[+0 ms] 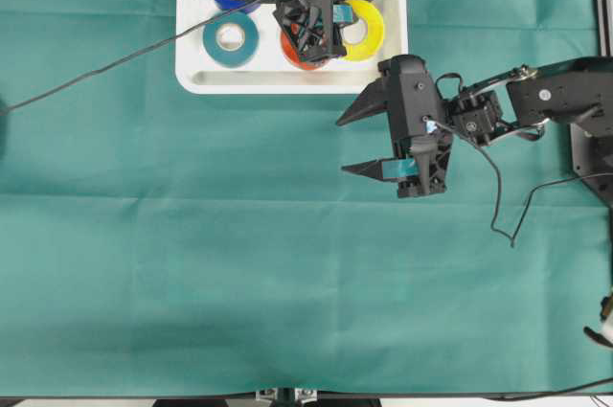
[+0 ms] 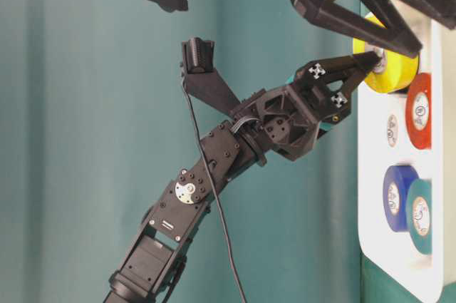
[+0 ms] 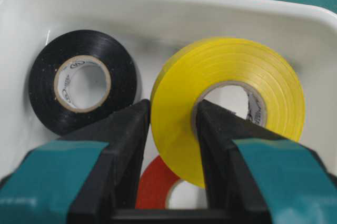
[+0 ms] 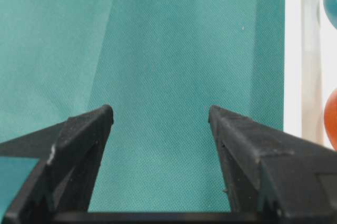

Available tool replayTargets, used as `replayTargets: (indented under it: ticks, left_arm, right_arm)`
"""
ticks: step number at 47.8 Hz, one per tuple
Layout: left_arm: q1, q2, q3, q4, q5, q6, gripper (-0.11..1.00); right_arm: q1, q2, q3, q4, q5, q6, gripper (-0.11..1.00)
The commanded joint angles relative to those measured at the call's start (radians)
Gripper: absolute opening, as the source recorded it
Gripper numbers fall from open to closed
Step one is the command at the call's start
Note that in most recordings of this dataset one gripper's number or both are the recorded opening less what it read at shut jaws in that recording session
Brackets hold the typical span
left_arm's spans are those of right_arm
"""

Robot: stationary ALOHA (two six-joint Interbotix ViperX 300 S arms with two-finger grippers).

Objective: Put the tape alternately from left to right into the white case.
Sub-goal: 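Release the yellow roll in the case and retract the left gripper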

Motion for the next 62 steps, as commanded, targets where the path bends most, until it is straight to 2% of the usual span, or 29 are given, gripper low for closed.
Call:
replayTargets:
  ticks: [1, 7, 15, 19, 62]
  left_arm:
    - [0.002, -0.032, -0.035, -0.002, -0.008, -0.005, 0.04]
    - [-0.002, -0.049, -0.031, -0.002, -0.008, -0.003, 0.30]
    - [-0.002, -0.080, -0.014, -0.002, -0.006, -0.005, 0.79]
    - [-0.003, -0.100, 0.006, -0.002, -0.006, -0.006, 0.93]
    - [-0.135, -0.413, 0.396, -0.006, -0.005, -0.015, 0.93]
  right_arm:
    - [0.002, -0.021, -0.008, 0.000, -0.009, -0.002, 0.77]
    - [0.003, -0.021, -0.008, -0.002, -0.009, -0.002, 0.77]
    - [0.002, -0.023, -0.008, 0.000, -0.009, 0.000, 0.77]
    - [0.002, -0.021, -0.008, -0.002, -0.009, 0.000, 0.77]
    - [0.003, -0.021, -0.008, 0.000, -0.006, 0.003, 0.77]
